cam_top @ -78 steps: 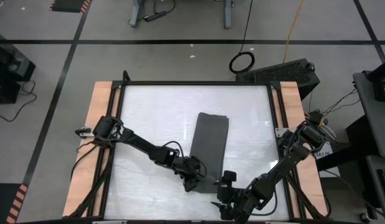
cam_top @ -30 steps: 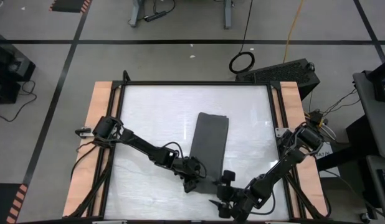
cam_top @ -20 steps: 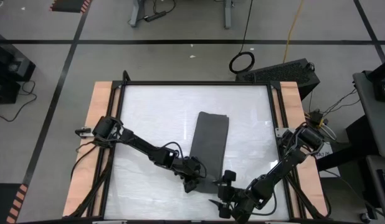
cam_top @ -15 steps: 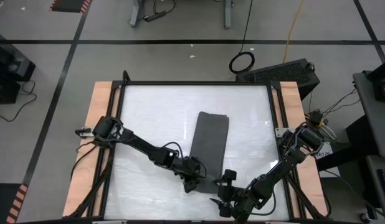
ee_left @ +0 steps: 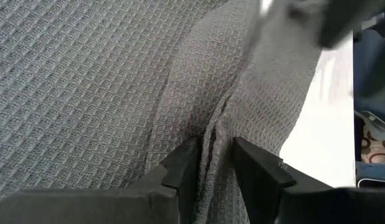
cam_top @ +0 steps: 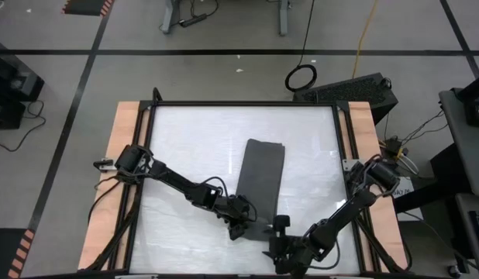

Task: Roll towel into tight, uniform cylinder
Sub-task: Roll the gray towel

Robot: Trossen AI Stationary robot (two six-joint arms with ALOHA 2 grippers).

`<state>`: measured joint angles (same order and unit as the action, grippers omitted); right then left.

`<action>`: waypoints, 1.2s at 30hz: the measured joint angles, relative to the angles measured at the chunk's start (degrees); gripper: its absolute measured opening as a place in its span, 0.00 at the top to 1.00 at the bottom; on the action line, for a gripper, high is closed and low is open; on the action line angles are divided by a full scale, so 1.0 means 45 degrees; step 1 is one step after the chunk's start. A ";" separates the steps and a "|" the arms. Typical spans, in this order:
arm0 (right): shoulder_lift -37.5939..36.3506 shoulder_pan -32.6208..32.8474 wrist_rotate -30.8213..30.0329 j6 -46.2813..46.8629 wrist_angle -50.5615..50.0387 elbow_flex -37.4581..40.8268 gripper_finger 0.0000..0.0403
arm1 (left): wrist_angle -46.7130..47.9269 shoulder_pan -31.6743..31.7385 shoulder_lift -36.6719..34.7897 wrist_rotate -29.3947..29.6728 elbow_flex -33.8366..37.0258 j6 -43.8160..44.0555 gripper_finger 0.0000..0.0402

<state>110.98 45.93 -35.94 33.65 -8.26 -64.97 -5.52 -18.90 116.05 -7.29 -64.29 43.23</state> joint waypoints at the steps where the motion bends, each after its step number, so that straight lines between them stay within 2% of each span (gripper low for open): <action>1: 0.0105 -0.0068 0.0043 0.0029 -0.0149 0.0007 0.22 | 0.0001 0.0005 0.0000 -0.0033 0.0000 -0.0002 0.72; 8: 0.0105 -0.0495 0.0140 -0.0150 -0.0302 0.0005 0.22 | 0.0006 0.0005 0.0000 -0.0248 0.0000 -0.0001 0.72; 12: 0.0472 -0.0720 0.1282 0.0857 -0.0676 0.0000 0.22 | 0.0006 0.0005 0.0000 -0.0258 0.0000 -0.0002 0.72; 19: 0.0639 -0.0881 0.1600 0.1953 -0.0687 0.0000 0.22 | 0.0025 0.0005 -0.0048 -0.0350 0.0005 -0.0002 0.72; 26: 0.0604 -0.0966 0.2149 0.2358 -0.0443 0.0192 0.22 | 0.1203 0.0078 -0.1373 -0.0041 0.0049 -0.0311 0.71; 32: 0.0572 -0.0981 0.2513 0.2574 0.0007 0.0413 0.22 | 0.3917 0.0097 -0.2952 0.0419 0.0049 -0.1655 0.61; 36: 0.0572 -0.1140 0.3084 0.2568 0.0181 0.0408 0.22 | 0.4714 -0.0081 -0.3939 0.1123 0.0044 -0.2784 0.53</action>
<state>113.56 40.80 -22.07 45.21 -7.44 -63.13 15.69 -19.26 98.32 -2.23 -64.10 30.70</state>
